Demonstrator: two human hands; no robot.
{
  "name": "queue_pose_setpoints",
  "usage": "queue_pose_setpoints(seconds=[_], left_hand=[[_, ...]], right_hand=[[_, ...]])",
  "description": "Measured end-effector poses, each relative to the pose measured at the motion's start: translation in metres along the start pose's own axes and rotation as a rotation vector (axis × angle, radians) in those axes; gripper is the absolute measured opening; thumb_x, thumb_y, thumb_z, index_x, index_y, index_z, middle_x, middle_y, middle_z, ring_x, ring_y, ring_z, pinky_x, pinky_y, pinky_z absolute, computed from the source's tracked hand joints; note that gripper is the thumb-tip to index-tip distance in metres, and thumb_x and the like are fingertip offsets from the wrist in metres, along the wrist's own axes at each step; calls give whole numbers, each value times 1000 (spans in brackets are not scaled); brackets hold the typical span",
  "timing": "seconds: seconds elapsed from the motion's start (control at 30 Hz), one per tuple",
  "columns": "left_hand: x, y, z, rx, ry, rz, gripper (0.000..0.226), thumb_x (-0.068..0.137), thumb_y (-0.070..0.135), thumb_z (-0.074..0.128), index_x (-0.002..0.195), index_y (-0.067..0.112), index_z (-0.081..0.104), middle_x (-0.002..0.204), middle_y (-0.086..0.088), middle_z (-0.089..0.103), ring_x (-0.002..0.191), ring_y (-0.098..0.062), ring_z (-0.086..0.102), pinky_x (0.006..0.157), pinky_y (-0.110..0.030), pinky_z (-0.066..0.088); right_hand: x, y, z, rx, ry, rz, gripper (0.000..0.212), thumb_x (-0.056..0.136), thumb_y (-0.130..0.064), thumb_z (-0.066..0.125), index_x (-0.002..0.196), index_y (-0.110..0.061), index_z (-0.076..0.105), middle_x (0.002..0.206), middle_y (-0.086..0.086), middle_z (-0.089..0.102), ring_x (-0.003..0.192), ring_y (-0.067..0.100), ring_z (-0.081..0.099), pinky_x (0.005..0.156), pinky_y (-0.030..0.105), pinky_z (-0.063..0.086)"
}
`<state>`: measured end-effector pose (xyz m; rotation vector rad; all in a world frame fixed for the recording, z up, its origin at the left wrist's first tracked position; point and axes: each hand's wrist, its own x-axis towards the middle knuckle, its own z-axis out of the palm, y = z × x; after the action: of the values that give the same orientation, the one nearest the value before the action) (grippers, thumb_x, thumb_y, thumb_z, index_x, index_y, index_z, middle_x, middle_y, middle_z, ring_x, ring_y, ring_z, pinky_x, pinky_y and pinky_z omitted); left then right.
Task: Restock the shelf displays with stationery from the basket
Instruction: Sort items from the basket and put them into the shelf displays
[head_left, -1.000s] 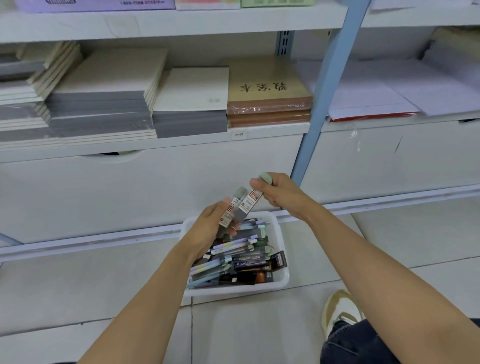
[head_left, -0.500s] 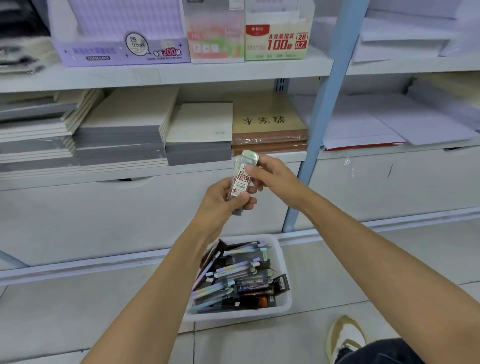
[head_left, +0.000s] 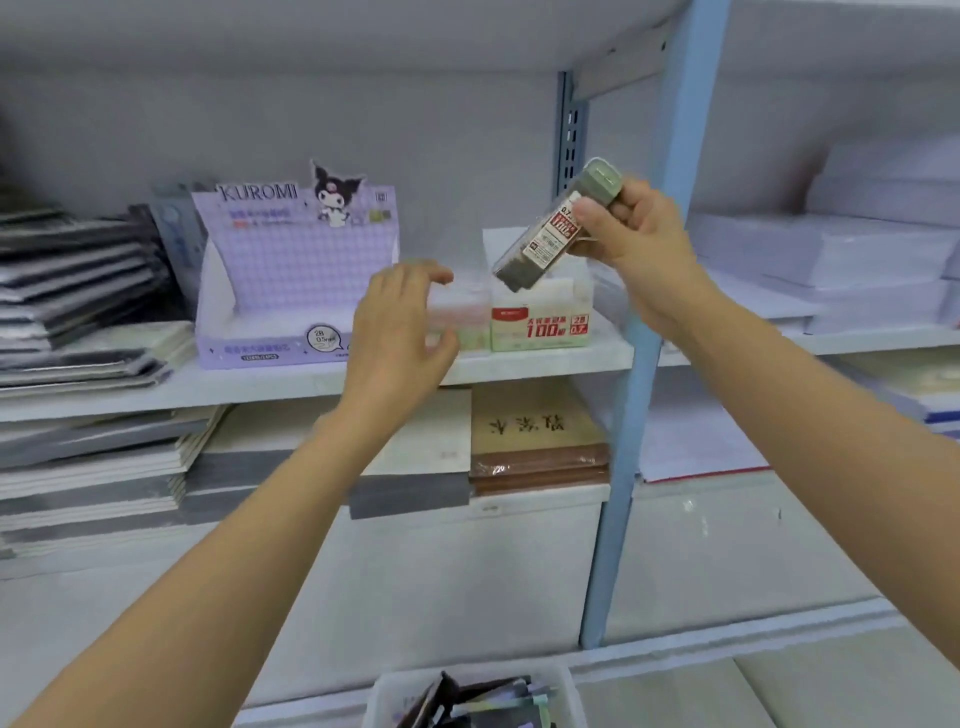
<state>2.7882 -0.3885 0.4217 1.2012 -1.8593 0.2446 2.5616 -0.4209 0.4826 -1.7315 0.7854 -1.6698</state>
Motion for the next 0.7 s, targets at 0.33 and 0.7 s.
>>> queue_pose_setpoints(seconds=[0.33, 0.7], left_hand=[[38, -13, 27, 290, -138, 210, 60, 91, 24, 60, 147, 26, 39, 154, -11, 33, 143, -29, 27, 118, -48, 13], [41, -12, 43, 420, -159, 284, 47, 91, 26, 59, 137, 27, 52, 140, -12, 51, 130, -30, 46, 114, -55, 22]], right_hand=[[75, 39, 12, -371, 58, 10, 20, 94, -9, 58, 114, -6, 58, 107, 11, 67, 101, 22, 66, 89, 36, 56], [95, 62, 25, -547, -197, 27, 17, 94, -12, 59, 111, -9, 57, 105, 13, 67, 97, 25, 67, 80, 40, 59]])
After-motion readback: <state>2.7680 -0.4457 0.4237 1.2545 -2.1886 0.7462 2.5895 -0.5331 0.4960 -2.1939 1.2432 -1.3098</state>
